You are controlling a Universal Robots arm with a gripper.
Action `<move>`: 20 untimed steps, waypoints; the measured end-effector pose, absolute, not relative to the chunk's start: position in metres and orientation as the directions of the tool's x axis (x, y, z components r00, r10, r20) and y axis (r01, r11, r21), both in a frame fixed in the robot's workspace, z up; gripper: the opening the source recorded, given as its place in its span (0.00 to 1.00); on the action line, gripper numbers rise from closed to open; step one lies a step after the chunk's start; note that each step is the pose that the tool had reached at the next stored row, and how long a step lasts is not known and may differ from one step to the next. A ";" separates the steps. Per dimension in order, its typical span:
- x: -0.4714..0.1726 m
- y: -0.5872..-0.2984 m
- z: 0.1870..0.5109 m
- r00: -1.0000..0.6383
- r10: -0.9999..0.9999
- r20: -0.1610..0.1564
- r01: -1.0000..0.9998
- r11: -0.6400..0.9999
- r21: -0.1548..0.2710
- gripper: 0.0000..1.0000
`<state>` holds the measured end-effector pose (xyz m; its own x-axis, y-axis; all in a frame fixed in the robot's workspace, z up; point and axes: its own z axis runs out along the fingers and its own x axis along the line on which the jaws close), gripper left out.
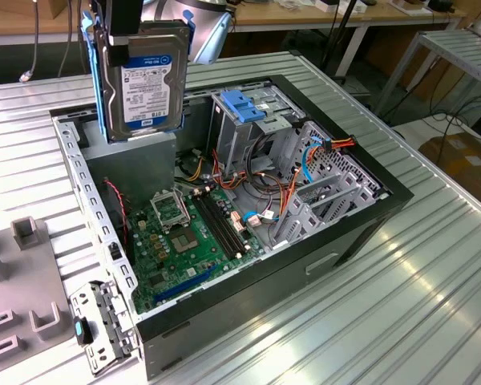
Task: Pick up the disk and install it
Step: 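Insert the disk into the insertion slot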
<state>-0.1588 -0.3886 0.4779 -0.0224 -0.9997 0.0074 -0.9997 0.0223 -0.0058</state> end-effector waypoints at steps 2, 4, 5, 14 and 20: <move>-0.159 -0.393 0.478 -0.022 -1.000 0.007 -1.000 0.022 -0.006 0.37; -0.159 -0.396 0.478 -0.022 -1.000 0.007 -1.000 0.022 -0.006 0.37; -0.159 -0.400 0.478 -0.022 -1.000 0.007 -1.000 0.022 -0.006 0.37; -0.139 -0.412 0.475 -0.022 -1.000 0.017 -1.000 0.022 -0.007 0.37; -0.114 -0.413 0.474 -0.022 -0.999 0.028 -1.000 0.022 -0.007 0.37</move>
